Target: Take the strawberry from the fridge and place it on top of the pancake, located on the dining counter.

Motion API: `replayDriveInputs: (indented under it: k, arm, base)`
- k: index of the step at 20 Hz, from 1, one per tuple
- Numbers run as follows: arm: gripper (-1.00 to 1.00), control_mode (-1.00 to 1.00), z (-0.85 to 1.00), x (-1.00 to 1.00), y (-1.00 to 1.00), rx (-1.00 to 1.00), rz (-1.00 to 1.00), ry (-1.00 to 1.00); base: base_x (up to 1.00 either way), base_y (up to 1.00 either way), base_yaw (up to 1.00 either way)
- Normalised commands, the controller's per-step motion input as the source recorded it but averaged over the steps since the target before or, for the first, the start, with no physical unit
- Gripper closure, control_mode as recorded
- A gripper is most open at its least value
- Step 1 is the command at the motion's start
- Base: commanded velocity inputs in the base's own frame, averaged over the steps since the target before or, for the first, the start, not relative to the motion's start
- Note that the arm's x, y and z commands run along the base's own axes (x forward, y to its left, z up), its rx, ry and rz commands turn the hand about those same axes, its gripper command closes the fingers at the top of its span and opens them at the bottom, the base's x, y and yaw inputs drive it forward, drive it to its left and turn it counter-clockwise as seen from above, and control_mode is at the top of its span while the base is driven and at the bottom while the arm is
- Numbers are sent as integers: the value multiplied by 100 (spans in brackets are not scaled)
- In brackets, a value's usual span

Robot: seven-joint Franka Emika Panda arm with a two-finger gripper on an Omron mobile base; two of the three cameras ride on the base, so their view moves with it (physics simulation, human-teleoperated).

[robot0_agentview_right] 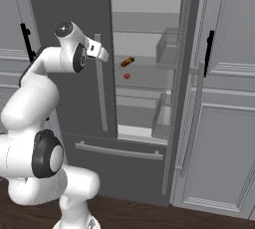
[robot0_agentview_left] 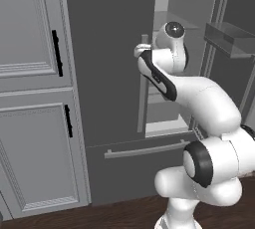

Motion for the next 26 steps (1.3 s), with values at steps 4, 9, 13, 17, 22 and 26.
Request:
replayDriveInputs:
  k: [4,9,13,17,22,26]
  arm:
    - [-100,-100,-31,43,0,0,0,-5]
    - [-100,-100,-26,46,0,-3,0,-7]
    - [-100,-100,-24,46,0,-5,0,-6]
    - [-100,-100,-14,43,0,-3,0,-2]
    - [-100,-100,-2,47,0,-1,0,-3]
    - [-100,-100,0,41,1,0,0,-5]
  base:
    - [0,0,0]
    - [0,0,0]
    - [0,0,0]
    - [0,0,0]
    - [0,0,0]
    - [0,0,0]
